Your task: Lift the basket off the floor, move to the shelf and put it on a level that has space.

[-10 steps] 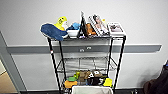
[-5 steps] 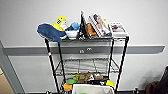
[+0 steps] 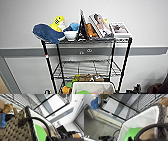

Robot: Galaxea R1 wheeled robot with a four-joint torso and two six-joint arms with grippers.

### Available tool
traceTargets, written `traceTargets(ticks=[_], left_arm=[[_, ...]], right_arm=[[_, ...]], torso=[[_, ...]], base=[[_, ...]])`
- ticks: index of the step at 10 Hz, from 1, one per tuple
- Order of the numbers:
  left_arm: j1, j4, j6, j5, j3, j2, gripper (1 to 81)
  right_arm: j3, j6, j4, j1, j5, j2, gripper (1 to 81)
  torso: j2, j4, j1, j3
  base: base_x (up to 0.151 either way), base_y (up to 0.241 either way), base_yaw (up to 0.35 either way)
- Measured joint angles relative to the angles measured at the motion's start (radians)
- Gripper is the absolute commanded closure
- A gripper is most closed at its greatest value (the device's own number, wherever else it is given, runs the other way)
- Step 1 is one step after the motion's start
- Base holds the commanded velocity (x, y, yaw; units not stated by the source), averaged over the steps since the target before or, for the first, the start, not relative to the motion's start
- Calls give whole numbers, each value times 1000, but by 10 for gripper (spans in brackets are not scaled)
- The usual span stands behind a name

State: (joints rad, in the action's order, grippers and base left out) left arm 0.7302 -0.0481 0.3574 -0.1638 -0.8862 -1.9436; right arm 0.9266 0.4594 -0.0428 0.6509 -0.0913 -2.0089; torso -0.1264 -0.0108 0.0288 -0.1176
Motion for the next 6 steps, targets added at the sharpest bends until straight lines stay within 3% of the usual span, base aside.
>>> traceTargets(ticks=[6], left_arm=[[-51,0,7,0,63,48,811]], right_arm=[[-50,1,-17,-61,8,21,811]], torso=[[0,0,0,0]], base=[[112,0,0]])
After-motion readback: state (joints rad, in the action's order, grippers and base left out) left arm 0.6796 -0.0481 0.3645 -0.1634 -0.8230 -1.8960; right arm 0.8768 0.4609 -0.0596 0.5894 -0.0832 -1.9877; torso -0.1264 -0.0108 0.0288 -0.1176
